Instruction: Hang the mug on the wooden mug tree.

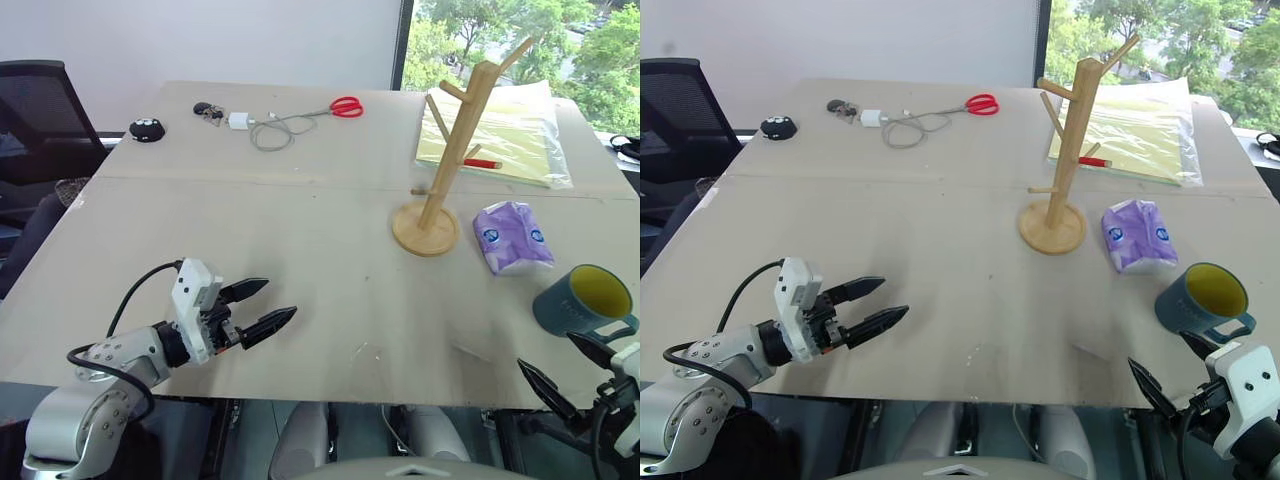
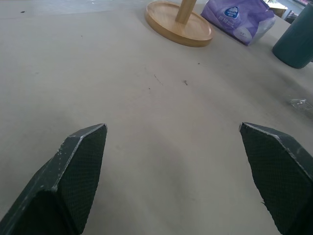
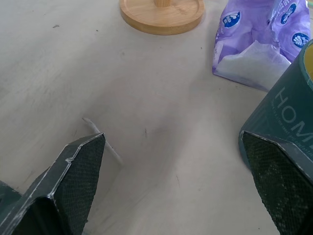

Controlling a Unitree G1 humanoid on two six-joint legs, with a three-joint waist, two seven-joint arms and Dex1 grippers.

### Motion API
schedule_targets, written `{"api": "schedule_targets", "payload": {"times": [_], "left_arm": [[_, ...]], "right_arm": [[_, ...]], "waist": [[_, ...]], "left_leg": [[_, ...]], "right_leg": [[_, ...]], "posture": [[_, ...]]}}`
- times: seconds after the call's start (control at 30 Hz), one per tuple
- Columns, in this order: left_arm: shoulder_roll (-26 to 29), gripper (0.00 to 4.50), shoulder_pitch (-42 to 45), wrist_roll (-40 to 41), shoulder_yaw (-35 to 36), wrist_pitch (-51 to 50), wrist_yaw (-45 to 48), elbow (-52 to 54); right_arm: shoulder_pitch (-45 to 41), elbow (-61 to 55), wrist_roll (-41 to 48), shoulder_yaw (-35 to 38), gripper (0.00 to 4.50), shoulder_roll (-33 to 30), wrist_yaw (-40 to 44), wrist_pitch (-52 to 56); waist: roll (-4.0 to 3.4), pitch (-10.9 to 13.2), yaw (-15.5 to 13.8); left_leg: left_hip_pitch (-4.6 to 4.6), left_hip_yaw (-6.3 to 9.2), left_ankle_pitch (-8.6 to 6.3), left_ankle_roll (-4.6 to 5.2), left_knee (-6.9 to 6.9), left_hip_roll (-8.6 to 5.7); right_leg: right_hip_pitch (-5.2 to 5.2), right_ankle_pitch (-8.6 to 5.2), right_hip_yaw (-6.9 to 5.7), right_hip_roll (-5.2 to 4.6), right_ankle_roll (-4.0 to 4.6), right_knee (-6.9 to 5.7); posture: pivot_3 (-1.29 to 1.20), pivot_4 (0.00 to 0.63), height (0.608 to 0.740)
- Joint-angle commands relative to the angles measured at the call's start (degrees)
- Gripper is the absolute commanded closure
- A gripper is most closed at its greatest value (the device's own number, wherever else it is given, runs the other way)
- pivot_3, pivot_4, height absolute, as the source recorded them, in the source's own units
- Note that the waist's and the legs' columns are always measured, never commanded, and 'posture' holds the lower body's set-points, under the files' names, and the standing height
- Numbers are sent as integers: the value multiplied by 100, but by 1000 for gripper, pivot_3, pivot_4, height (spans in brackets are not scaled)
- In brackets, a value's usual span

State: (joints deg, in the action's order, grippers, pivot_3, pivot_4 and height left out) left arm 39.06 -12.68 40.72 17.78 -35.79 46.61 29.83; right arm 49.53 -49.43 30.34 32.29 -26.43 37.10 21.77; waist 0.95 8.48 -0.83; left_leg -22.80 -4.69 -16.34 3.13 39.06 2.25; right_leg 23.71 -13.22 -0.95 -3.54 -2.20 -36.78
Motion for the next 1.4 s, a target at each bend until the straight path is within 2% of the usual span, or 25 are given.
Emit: {"api": "schedule_targets", "payload": {"times": [0.03,0.1,0.13,0.27,0.37,0.57,0.63,0.7,0.77,0.93,1.0,1.13,1.27,1.37,1.4], "left_arm": [[162,58,54,226,91,61,255,285],[252,58,166,357,8,142,608,269],[297,58,213,366,-36,208,765,238],[337,58,470,559,-25,167,937,127],[344,58,678,535,-203,239,1119,61],[348,58,1054,706,-321,194,1190,147],[368,58,1120,772,-280,183,1167,169],[380,58,1148,789,-284,189,1144,212],[371,58,1137,783,-309,200,1106,249],[295,58,1080,725,-352,279,1021,282],[262,58,1034,682,-378,345,1012,279],[203,58,1010,680,-387,412,910,309],[159,58,1007,748,-409,369,708,465],[130,58,1021,803,-444,326,540,587],[115,12,1022,805,-457,322,495,621]], "right_arm": [[-347,-189,98,-68,0,-174,-145,147],[-692,-367,42,-399,0,-265,-413,398],[-745,-451,-26,-527,0,-283,-476,438],[-858,-697,4,-765,0,-262,-725,694],[-1403,-858,-41,-973,0,-512,-1111,1236],[-3522,-716,-399,-1760,0,-1077,-2165,2737],[-4291,-547,-660,-2091,0,-1449,-2350,3235],[-5036,-309,-351,-2096,0,-1576,-2285,3907],[-5723,-35,-374,-2287,0,-1813,-2327,4551],[-7194,913,-842,-2979,0,-2095,-2509,5142],[-7640,1366,-861,-3178,0,-2032,-2439,5336],[-8865,2587,-1219,-4088,0,-2023,-2639,6513],[-9577,3869,-1109,-4223,0,-1624,-2283,6764],[-9913,4782,-1143,-4437,0,-1564,-2001,6611],[-9990,5018,-1150,-4616,247,-1624,-1809,6463]], "waist": [[0,0,0],[18,5,30],[2,4,16],[-14,-2,-30],[-12,0,-6],[0,4,29],[0,4,12],[-4,11,7],[-4,12,8],[-4,14,15],[-2,15,20],[-8,19,49],[-8,19,47],[-8,19,60],[-8,19,54]], "left_leg": [[0,0,0,0,0,0],[0,-1,0,0,0,0],[2,-7,-2,-4,2,4],[0,-2,-4,-10,2,0],[-7,5,2,-1,2,0],[1,-13,4,2,7,-3],[-1,-8,4,1,5,-4],[-8,-8,6,-3,5,-6],[-11,-6,10,-8,5,-9],[-19,-7,10,-7,4,-10],[-19,-11,9,-6,4,-10],[-19,-14,10,-5,4,-10],[-21,-8,9,-4,3,-10],[-26,-11,9,-3,4,-10],[-27,-9,9,-4,4,-12]], "right_leg": [[0,0,0,0,0,1],[0,0,-1,0,0,1],[3,1,-5,-3,1,1],[2,4,-39,-22,6,-2],[2,4,-59,-18,7,0],[1,7,-58,-7,5,-2],[0,6,-63,7,7,-4],[3,6,-64,10,8,-3],[2,7,-65,9,9,-1],[5,6,-66,10,8,4],[6,6,-64,10,8,4],[9,7,-61,9,8,2],[9,8,-66,12,8,1],[9,9,-62,14,7,4],[8,9,-63,12,6,4]], "posture": [[0,150,740],[0,150,740],[0,150,740],[0,150,740],[0,150,740],[0,150,740],[0,150,740],[0,150,740],[0,150,740],[0,150,740],[0,150,740],[0,150,740],[0,150,740],[0,150,740],[0,150,740]]}}
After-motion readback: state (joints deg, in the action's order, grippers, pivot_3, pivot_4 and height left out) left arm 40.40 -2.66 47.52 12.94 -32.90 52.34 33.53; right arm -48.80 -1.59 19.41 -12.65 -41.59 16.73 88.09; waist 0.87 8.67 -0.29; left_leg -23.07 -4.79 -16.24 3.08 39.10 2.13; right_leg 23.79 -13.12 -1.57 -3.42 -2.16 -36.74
